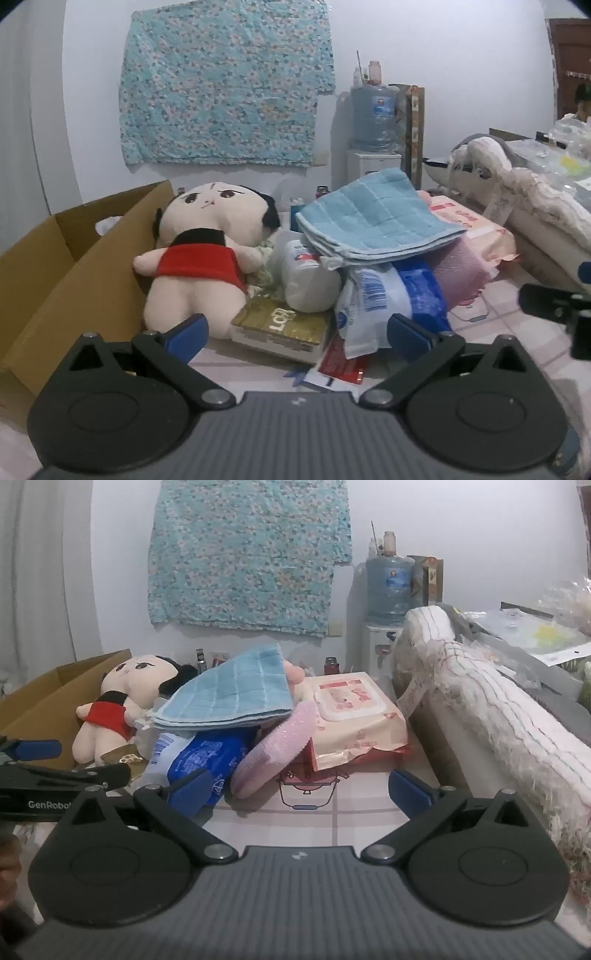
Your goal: Organize soft objects
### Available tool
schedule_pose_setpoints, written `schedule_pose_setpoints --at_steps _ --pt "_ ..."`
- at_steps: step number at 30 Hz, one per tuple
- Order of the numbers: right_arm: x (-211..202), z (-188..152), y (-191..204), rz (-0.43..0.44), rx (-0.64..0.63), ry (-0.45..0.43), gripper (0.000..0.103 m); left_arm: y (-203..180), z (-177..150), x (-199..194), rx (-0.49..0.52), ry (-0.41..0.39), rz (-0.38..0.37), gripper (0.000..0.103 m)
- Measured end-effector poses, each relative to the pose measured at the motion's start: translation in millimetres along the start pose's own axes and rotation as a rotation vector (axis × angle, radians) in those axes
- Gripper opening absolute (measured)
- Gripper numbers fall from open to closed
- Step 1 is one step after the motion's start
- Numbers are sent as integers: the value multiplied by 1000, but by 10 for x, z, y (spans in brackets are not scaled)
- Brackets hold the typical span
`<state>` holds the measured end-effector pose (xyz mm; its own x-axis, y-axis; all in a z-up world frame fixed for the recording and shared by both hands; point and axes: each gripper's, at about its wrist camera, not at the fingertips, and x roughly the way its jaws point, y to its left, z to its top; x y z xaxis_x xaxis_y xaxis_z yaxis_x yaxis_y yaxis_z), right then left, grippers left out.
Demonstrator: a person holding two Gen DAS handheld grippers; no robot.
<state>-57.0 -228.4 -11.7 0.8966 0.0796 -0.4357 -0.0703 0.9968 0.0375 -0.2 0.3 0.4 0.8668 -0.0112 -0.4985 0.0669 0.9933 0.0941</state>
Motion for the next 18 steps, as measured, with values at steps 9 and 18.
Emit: schedule_pose_setpoints --at_steps 9,18 --pt "41 -16 -8 27 56 40 102 -19 -10 5 26 4 -16 103" --pt "69 -39 -2 24 49 37 102 65 2 7 -1 2 -13 103"
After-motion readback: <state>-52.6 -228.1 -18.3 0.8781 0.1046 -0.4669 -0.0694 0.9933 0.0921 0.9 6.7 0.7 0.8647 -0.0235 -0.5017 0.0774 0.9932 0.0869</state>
